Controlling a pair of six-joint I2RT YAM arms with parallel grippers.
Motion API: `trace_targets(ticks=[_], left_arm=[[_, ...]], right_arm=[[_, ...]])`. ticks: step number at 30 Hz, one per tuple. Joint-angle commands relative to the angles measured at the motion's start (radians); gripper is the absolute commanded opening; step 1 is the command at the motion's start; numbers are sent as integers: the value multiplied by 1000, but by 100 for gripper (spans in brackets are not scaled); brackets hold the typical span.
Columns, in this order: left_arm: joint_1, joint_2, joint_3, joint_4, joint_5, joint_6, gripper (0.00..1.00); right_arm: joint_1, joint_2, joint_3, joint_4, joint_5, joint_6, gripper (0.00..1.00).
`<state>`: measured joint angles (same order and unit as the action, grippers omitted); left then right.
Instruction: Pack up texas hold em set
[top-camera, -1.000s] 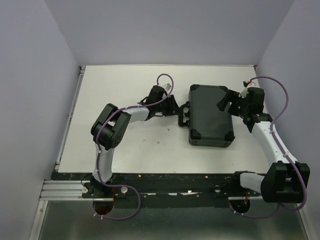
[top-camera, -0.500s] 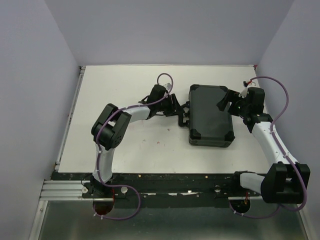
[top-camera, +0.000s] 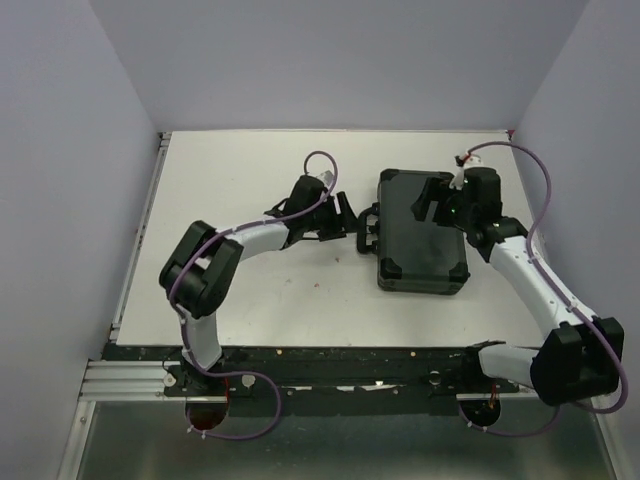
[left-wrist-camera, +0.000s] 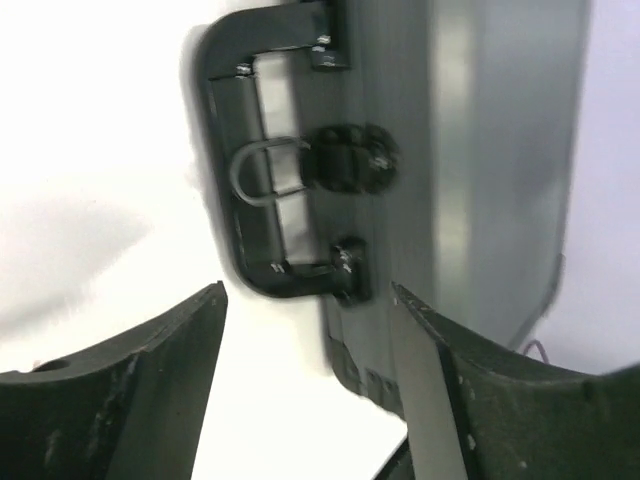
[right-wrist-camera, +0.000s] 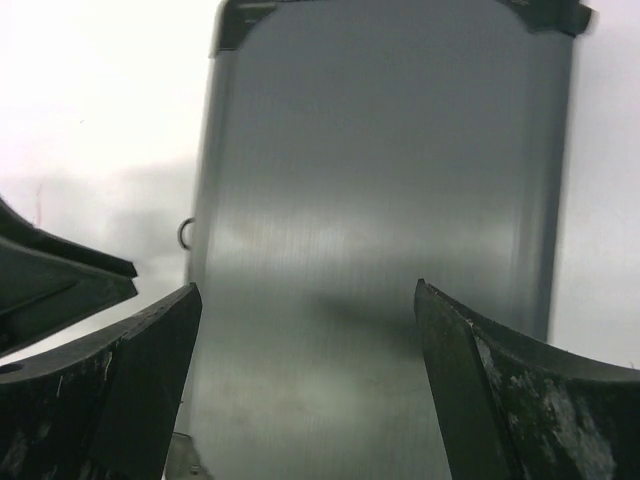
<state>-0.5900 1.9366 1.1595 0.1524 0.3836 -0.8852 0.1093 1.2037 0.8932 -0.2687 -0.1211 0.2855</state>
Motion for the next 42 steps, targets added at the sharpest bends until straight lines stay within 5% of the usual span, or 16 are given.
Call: trace_targets(ticks=[1, 12, 18, 25, 42], left_arm=[[44, -256, -72, -42, -40, 98, 77], [265, -770, -271, -426, 41, 262, 87], [346, -896, -231, -625, 61, 462, 90], [364, -953, -256, -619, -14, 499, 90], [369, -1013, -274, -619, -28, 506, 90]], right_arm=[[198, 101, 139, -61, 269, -25, 93], [616, 551, 450, -147, 728, -39, 87], [668, 781, 621, -220, 788, -26, 76], [710, 974, 776, -366, 919, 14, 68], [719, 1025, 800, -458, 1057, 38, 54]])
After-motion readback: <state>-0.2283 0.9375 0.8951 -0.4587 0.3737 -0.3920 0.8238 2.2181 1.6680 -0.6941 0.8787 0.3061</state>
